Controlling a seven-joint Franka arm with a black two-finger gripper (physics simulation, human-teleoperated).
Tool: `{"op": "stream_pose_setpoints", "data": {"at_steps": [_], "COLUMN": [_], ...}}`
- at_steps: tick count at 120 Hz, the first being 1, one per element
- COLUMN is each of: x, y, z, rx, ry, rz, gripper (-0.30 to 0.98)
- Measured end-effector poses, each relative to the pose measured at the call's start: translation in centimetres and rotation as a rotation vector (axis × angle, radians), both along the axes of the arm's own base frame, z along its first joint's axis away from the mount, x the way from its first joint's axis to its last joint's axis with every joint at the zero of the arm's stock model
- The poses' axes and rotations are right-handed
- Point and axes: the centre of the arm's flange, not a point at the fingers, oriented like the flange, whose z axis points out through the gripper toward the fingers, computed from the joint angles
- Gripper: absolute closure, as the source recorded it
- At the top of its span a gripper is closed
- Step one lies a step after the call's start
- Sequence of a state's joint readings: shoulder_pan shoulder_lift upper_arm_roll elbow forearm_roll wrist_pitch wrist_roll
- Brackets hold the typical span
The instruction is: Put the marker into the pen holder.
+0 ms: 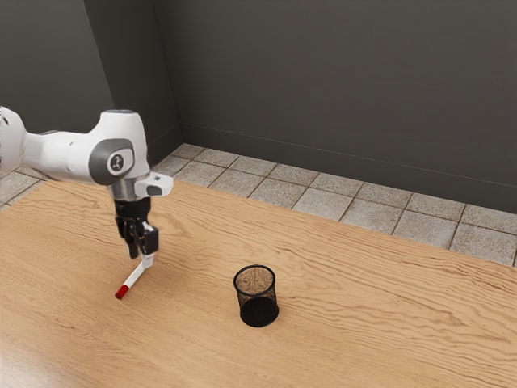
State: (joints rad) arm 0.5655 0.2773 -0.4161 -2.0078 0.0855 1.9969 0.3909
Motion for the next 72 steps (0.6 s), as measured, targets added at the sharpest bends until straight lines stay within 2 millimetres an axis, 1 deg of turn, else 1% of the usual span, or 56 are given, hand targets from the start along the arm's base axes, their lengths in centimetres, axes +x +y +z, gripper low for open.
{"op": "stream_pose_setpoints", "data": {"at_steps": [9, 20, 49, 59, 72], "x": [0.4, 1.4, 3.3, 4.2, 4.9], "y": [1.1, 1.2, 3.2, 3.5, 4.3], "z": [-1.3, -1.9, -4.4, -4.9, -5.6], "rx": [0.009, 0.029, 0.088, 0.095, 0.093], "ry": [-0.005, -0.025, -0.044, -0.050, -0.054], "rz": [0.017, 0.004, 0.030, 0.059, 0.108], "gripper": [0.35, 0.37, 0.39, 0.39, 0.39]}}
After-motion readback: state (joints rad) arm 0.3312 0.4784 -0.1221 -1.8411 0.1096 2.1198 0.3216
